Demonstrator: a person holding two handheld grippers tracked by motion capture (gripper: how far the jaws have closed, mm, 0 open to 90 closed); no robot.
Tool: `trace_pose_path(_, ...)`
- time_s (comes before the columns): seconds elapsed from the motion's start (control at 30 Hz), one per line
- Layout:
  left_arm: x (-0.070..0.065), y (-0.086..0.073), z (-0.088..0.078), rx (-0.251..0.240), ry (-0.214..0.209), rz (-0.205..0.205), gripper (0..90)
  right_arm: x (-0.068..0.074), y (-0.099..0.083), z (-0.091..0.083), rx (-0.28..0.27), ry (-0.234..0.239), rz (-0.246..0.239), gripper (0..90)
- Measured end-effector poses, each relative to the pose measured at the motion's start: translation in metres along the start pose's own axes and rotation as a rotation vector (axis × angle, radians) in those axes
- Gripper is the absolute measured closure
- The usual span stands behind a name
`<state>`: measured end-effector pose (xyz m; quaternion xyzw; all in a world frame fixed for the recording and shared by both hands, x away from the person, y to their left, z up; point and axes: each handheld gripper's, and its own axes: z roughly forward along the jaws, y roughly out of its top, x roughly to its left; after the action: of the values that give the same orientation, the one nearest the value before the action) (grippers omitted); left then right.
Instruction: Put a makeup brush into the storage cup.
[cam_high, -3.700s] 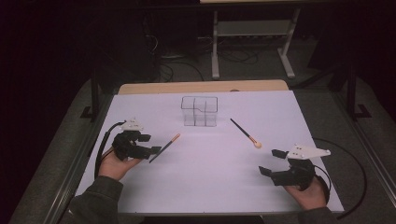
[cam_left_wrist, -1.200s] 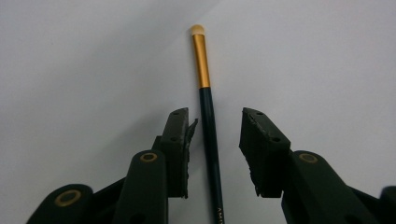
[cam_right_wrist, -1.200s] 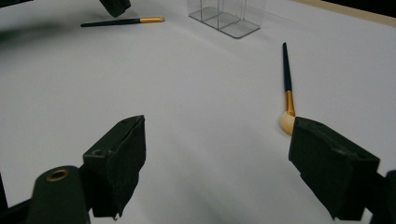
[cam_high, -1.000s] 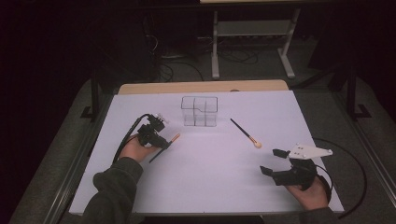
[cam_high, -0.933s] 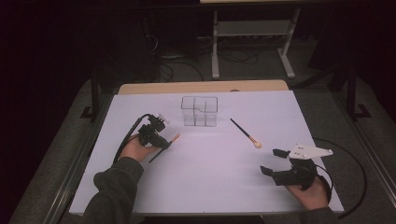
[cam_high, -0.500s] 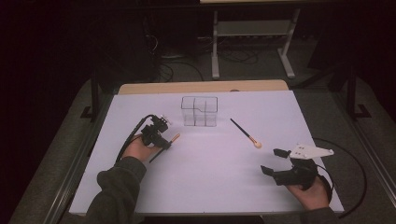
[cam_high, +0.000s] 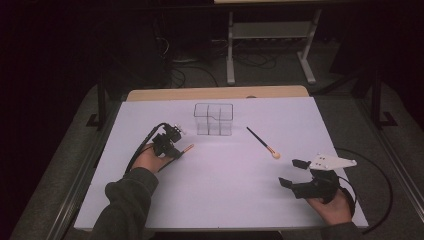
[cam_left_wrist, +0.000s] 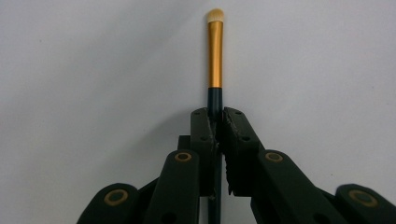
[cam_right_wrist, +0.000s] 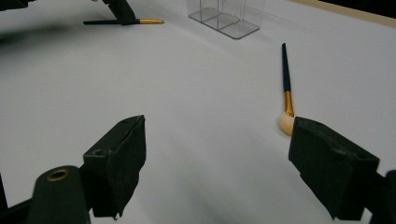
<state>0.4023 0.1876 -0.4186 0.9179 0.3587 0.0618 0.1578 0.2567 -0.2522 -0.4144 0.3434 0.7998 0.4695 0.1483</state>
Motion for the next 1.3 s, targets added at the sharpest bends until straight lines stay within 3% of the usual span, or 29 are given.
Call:
trace_pose_path(0.33,0.004,-0.002,-0.002,0.001,-0.014,0.000,83.2,0.000,0.000,0.003,0.017,0.006,-0.003,18.6)
trace_pose_path(0.37,0.003,-0.002,-0.002,-0.012,-0.019,-0.015,83.2,0.000,0.000,0.003,0.019,0.007,-0.003,18.6)
trace_pose_path(0.4,0.005,-0.002,-0.004,-0.001,-0.021,0.003,83.2,0.000,-0.001,0.004,0.021,0.008,0.001,18.5)
trace_pose_path(0.53,0.005,-0.003,-0.008,-0.027,-0.032,-0.009,83.2,0.000,-0.001,0.004,0.022,0.005,0.001,18.4)
trace_pose_path(1.3,0.005,-0.007,-0.025,-0.060,-0.070,0.006,83.2,-0.001,-0.001,0.009,0.042,0.013,0.005,18.5)
